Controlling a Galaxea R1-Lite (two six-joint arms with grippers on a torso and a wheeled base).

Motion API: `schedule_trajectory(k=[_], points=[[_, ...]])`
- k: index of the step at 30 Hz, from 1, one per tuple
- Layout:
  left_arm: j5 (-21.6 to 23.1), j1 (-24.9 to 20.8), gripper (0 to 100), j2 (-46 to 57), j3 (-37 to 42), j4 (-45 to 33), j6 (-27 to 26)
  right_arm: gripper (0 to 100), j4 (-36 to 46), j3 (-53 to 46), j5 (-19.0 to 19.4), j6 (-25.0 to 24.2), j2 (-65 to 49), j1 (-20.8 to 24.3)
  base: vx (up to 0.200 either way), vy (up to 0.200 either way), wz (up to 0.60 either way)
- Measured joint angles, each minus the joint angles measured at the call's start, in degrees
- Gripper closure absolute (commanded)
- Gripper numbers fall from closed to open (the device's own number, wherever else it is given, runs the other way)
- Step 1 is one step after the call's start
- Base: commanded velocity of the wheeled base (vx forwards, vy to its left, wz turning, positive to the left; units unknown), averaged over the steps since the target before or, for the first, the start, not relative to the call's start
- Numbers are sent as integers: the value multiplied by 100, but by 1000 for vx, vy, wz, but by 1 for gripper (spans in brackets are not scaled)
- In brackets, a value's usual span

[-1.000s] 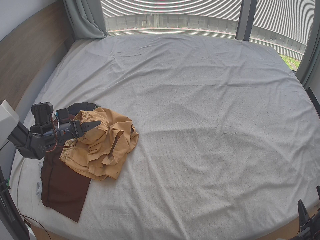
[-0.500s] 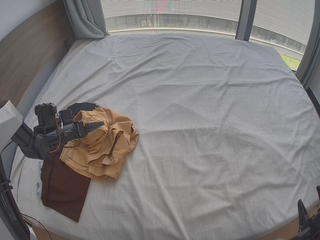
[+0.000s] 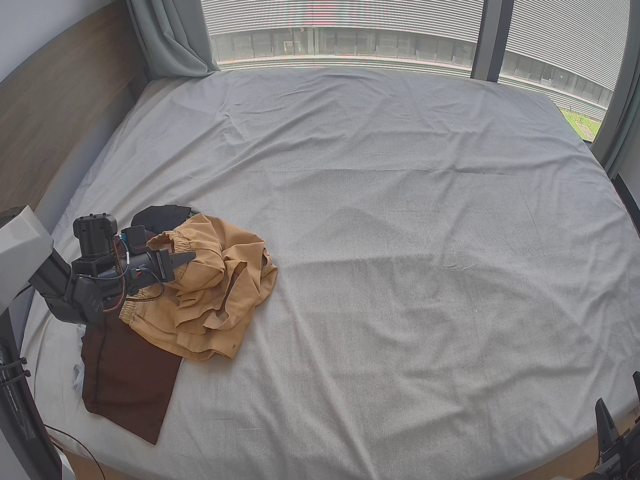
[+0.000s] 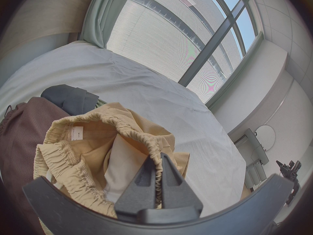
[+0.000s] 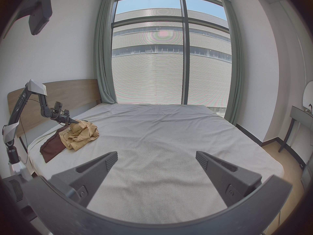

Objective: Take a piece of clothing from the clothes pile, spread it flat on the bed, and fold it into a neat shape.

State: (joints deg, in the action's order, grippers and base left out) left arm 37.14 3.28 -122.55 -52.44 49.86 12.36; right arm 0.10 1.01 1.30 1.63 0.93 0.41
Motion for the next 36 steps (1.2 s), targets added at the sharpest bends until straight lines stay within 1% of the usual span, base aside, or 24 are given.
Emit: schedule_trajectory(k=[6,12,19,26,32,36], points=[[2,30,100,102,200,55,208,0,0,0,0,0,0,-1,0,0,0],[0,46,100,351,532,400,679,0,-2,0,0,0,0,-6,0,0,0],[-1,57,100,519,986,1107,1134,0,-2,0,0,0,0,-6,0,0,0],[7,57,100,841,1312,1268,1769,0,-2,0,0,0,0,-11,0,0,0],[11,62,100,1114,1529,1325,1835,0,-2,0,0,2,0,-9,0,0,0],[11,51,100,1200,1651,1531,1837,0,-2,0,0,0,0,-9,0,0,0]])
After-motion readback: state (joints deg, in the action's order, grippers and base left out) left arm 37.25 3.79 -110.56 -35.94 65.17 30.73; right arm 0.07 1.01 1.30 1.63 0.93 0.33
